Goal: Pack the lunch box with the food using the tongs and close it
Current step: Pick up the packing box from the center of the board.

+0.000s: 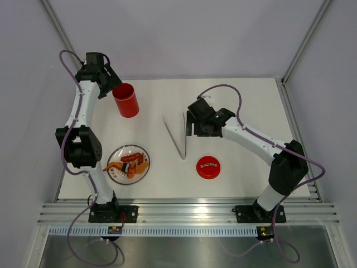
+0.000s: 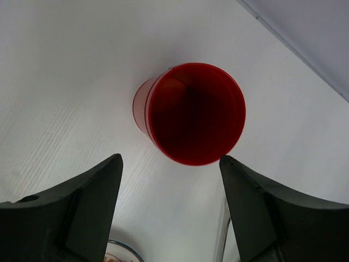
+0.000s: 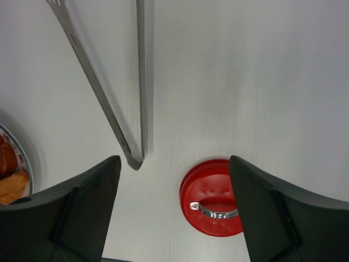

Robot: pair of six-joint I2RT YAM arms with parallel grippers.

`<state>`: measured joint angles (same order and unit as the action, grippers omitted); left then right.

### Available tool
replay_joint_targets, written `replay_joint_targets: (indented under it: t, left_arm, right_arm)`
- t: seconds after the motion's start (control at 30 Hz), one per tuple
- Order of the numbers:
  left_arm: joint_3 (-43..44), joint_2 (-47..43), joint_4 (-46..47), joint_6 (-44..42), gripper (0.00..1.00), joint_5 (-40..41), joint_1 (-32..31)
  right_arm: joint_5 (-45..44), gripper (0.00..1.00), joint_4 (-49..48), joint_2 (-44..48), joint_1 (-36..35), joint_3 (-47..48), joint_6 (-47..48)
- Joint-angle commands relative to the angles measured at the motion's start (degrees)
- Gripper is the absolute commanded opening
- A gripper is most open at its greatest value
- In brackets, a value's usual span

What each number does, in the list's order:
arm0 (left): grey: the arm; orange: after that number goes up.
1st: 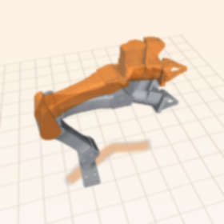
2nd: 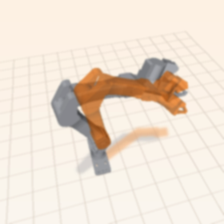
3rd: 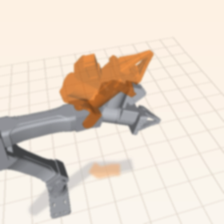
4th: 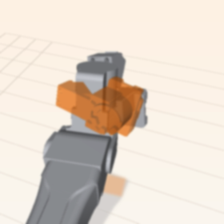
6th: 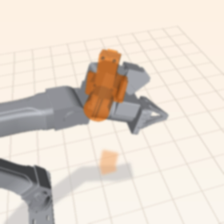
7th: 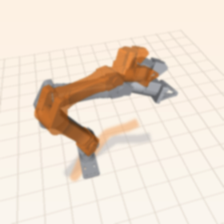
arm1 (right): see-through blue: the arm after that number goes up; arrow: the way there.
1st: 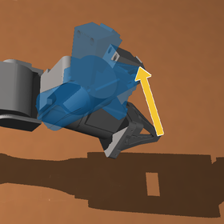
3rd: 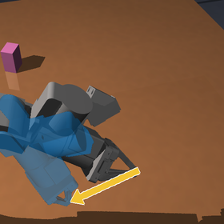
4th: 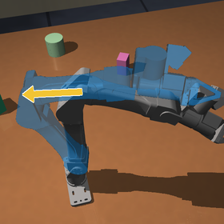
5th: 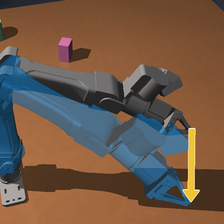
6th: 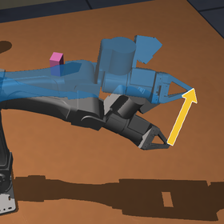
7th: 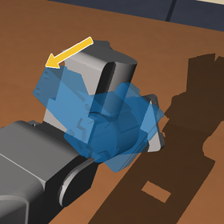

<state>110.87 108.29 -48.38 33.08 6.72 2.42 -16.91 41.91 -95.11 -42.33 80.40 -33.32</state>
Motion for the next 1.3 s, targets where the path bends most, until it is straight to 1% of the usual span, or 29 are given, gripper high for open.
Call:
replay_joint_targets:
  t: [0.0, 0.13, 0.17, 0.27, 0.3, 0.33, 0.47, 0.5, 0.6, 0.63, 0.67, 0.7, 0.77, 0.9, 1.03, 1.17, 1.27]
  left_arm:
    - [3.7, 3.3, 0.2, 0.1, 0.76, -2.0, 1.0]
    - [4.4, 7.3, 0.4, 0.0, 0.71, -2.0, 1.1]
    - [4.4, 7.8, 0.4, -0.1, 0.65, -2.1, 1.0]
    - [3.9, 9.0, 0.0, 0.0, 0.54, -2.1, 1.0]
    - [3.7, 9.0, 0.1, 0.0, 0.47, -2.1, 1.1]
    - [3.2, 8.8, 0.4, 0.0, 0.45, -2.2, 1.0]
    - [1.5, 6.9, -0.2, 0.4, 0.33, -1.9, 1.1]
    - [1.2, 6.4, -0.5, 0.4, 0.26, -1.7, 1.1]
    - [-0.4, 3.7, -1.1, 0.1, 0.15, -0.4, 1.0]
    - [-0.8, 2.9, -1.3, 0.1, 0.07, 0.0, 1.1]
    - [-1.4, 2.1, -1.5, 0.0, 0.02, 0.0, 1.1]
    - [-2.1, 0.9, -1.7, 0.0, 0.00, -0.3, 1.0]
    - [-3.1, -0.3, -2.9, 0.2, 0.00, -1.2, 1.0]
    - [-8.7, -4.8, -3.3, 0.6, 0.00, -0.9, 0.9]
    - [-15.1, -11.7, -4.4, -0.6, 0.00, 3.1, 0.7]
    - [-21.5, -17.6, -4.9, -2.0, 0.00, 5.1, 0.0]
    - [-26.3, -22.1, -3.8, -2.7, 0.00, 8.8, -2.0]
  right_arm:
    - [-0.6, 0.88, 0.5, 2.6, -0.3, -0.9, -1.2]
    - [-0.1, 0.88, 0.6, 2.8, -0.3, -1.5, -1.9]
    - [-0.1, 0.88, 0.7, 2.8, -0.4, -1.5, -2.0]
    - [-0.1, 0.88, 0.8, 2.8, -0.5, -1.5, -2.3]
    - [-0.1, 0.88, 0.9, 2.7, -0.5, -1.5, -2.4]
    - [-0.1, 0.88, 0.9, 2.7, -0.5, -1.4, -2.4]
    - [-0.2, 0.88, 0.9, 2.3, -0.5, -1.1, -2.3]
    - [-0.8, 0.88, 1.3, 2.0, -0.6, -1.0, -2.3]
    - [-1.1, 0.88, 1.6, 1.9, -0.6, -1.1, -2.8]
    - [-0.8, 0.88, 1.5, 2.0, -0.6, -1.5, -2.8]
    - [-0.4, 0.88, 1.1, 1.9, -0.5, -1.6, -2.9]
    - [0.1, 0.88, 0.8, 1.9, -0.6, -1.8, -2.9]
    - [0.6, 0.88, 0.5, 1.6, -0.5, -1.9, -3.0]
    - [1.8, 0.88, -0.4, 1.3, -0.8, -2.0, -3.2]
    - [2.3, 0.88, -0.8, 1.2, -1.1, -2.4, -3.0]
    - [2.8, 0.88, -1.8, 1.1, -1.3, -3.0, -3.2]
    - [3.4, 0.88, -2.4, 1.0, -1.4, -3.2, -3.3]
